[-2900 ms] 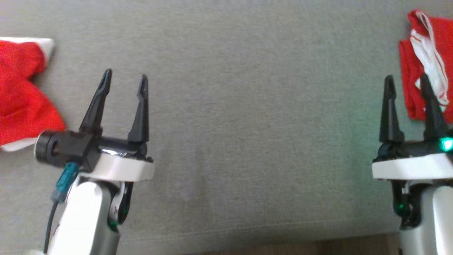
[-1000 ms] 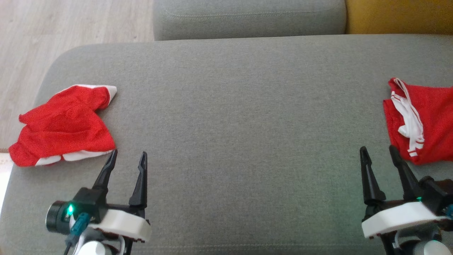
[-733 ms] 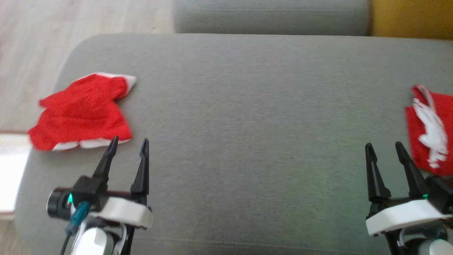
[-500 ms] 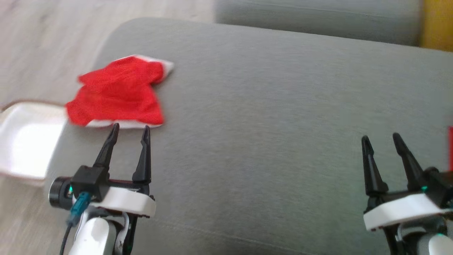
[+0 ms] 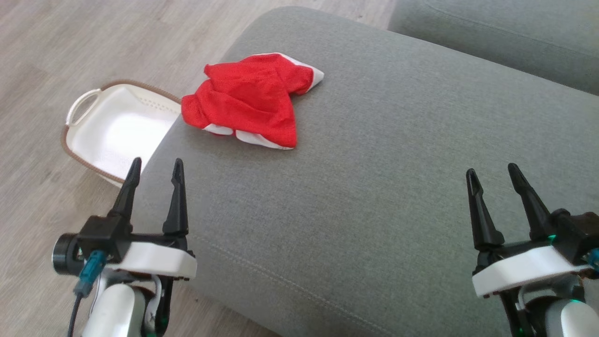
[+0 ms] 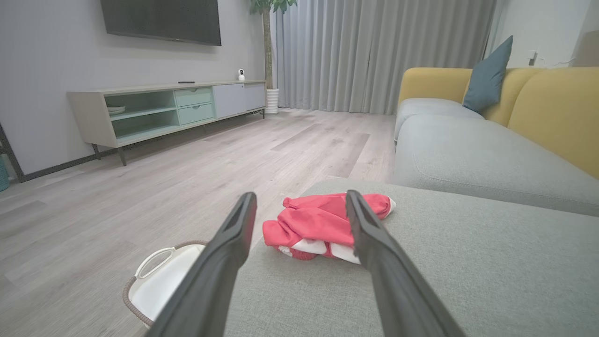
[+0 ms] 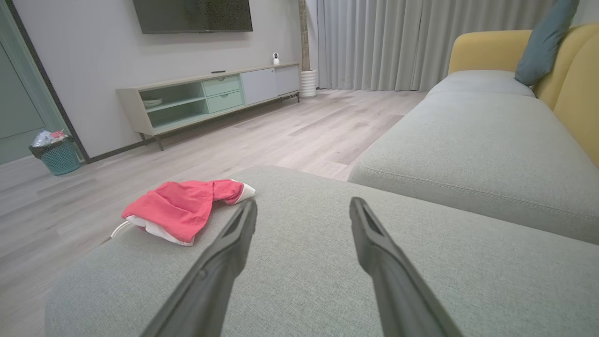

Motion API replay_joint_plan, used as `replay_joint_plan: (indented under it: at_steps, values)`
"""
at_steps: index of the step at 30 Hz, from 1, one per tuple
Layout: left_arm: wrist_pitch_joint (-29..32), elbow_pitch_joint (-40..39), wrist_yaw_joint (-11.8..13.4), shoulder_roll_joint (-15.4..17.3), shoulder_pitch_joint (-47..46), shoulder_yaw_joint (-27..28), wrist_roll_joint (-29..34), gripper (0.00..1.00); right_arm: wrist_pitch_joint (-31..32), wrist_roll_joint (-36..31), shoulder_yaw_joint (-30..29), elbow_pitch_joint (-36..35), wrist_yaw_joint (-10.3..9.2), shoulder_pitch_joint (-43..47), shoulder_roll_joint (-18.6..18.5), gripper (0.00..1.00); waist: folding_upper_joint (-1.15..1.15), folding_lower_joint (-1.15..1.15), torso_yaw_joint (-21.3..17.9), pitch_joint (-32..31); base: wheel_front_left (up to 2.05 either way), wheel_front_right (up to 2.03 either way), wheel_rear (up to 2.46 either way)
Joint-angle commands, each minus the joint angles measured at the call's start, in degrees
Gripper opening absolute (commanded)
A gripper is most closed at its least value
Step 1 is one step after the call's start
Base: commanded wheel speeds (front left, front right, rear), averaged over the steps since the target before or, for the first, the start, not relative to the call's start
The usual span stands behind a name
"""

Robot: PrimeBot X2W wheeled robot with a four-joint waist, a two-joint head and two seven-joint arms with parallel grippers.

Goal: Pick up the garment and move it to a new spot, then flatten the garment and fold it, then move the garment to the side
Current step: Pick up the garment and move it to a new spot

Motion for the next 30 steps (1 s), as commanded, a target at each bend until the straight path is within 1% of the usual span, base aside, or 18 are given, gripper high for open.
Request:
replay_joint_plan:
  at_steps: [1, 10, 14, 17, 19, 23, 24, 25, 30]
  values:
    - [-0.7, -2.3, -0.1, 0.2, -1.5, 2.7, 0.0, 1.00, 0.3, -0.4, 1.4, -2.5, 0.21, -2.2, -0.3, 1.00, 0.00, 0.00, 0.6, 0.0, 0.00, 0.00, 0.00]
    - [-0.7, -3.7, -1.1, -1.2, -2.8, 3.8, 0.9, 1.00, 1.4, -1.0, 1.4, -3.3, 0.21, -3.1, -0.3, 1.00, 0.00, 0.00, 0.2, 2.4, 0.00, 0.00, 0.00]
    - [-0.7, -3.7, -1.5, -2.2, -5.5, 4.8, 1.6, 1.00, 2.5, -1.5, 1.6, -4.5, 0.21, -4.1, -0.7, 1.00, 0.00, 0.00, -1.0, 5.7, 0.00, 0.00, 0.00]
    - [-0.7, -1.6, -2.2, -2.9, -9.1, 5.8, 1.5, 1.00, 3.8, -1.9, 1.6, -5.9, 0.21, -5.4, -1.6, 1.00, 0.00, 0.00, -2.2, 9.2, 0.00, 0.00, 0.00]
    - [-0.7, 1.4, -3.0, -3.4, -12.2, 6.8, 0.9, 1.00, 4.8, -2.2, 1.7, -6.8, 0.21, -6.2, -2.3, 1.00, 0.00, 0.00, -3.0, 11.6, 0.00, 0.00, 0.00]
    - [-0.7, 12.0, -5.6, -3.7, -19.1, 8.7, 0.0, 1.00, 6.6, -2.5, 1.7, -8.6, 0.21, -7.6, -3.7, 1.00, 0.00, 0.00, -4.4, 15.6, 0.00, 0.00, 0.00]
    - [-0.7, 12.0, -5.6, -3.7, -19.1, 8.7, 0.0, 1.00, 6.6, -2.5, 1.7, -8.6, 0.21, -7.6, -3.7, 1.00, 0.00, 0.00, -4.4, 15.6, 0.00, 0.00, 0.00]
    - [-0.7, 18.5, -7.0, -3.5, -22.5, 9.5, -0.1, 1.00, 7.3, -2.6, 1.5, -9.4, 0.21, -8.1, -4.2, 1.00, 0.00, 0.00, -5.0, 17.2, 0.00, 0.00, 0.00]
    - [-0.7, 34.6, -9.9, -2.4, -30.6, 9.5, -0.7, 1.00, 8.2, -2.5, 1.1, -10.7, 0.21, -9.0, -5.3, 1.00, 0.00, 0.00, -5.9, 19.5, 0.00, 0.00, 0.00]
